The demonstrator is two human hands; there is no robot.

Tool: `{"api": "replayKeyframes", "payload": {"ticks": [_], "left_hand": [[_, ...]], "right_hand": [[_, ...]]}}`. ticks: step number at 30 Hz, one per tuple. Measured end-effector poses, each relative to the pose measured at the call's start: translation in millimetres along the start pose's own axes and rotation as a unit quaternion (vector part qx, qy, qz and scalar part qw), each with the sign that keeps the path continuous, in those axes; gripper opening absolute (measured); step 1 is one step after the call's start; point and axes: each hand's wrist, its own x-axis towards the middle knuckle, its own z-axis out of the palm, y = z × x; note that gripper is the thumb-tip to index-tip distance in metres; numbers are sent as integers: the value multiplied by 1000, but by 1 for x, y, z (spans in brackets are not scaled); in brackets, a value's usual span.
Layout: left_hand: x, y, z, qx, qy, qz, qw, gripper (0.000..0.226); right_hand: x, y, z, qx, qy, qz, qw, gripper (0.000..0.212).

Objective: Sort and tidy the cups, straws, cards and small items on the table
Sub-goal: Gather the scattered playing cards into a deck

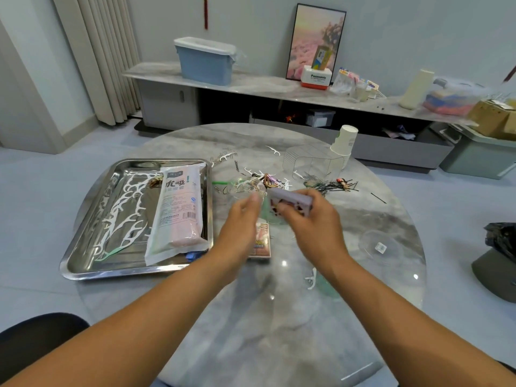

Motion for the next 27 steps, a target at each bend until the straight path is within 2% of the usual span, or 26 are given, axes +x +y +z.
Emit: {"api": "replayKeyframes", "payload": {"ticks": [1, 3, 6, 8, 11, 13, 14, 18, 20, 23, 25, 27], "left_hand": [[2, -8, 0, 119, 17, 47, 992, 56], [4, -28, 5, 300, 28, 123, 946, 70], [8, -50, 13, 444, 29, 148, 883, 88], [13, -55, 15, 501, 39, 145, 853, 91], [19, -59, 15, 525, 40, 137, 839, 88], [20, -61, 15, 533, 25, 122, 837, 83], [21, -62, 15, 535, 15, 113, 837, 83], [22, -55, 9, 503, -21, 99, 858, 96], [22, -46, 2, 467, -19, 116, 877, 102], [20, -34, -10, 432, -21, 140, 891, 109], [16, -31, -16, 427, -45, 142, 892, 107], [10, -28, -19, 411, -74, 143, 897, 104]], "right_hand": [[7, 0, -8, -32, 6, 27, 999, 16], [17, 2, -23, -123, -18, 68, 990, 16], [21, 5, -32, -277, -92, 93, 952, 19], [19, 4, -30, -384, -152, 82, 907, 24], [13, 8, -19, -508, -234, 55, 827, 23], [7, 14, -9, -536, -275, 48, 797, 19], [5, 17, -5, -533, -289, 51, 793, 20], [8, 24, -4, -489, -291, 68, 819, 18], [18, 21, -17, -424, -267, 102, 859, 17], [36, 4, -47, -159, -210, 192, 945, 29], [43, -11, -63, 19, -194, 219, 956, 41], [43, -19, -64, 120, -193, 236, 945, 49]]}}
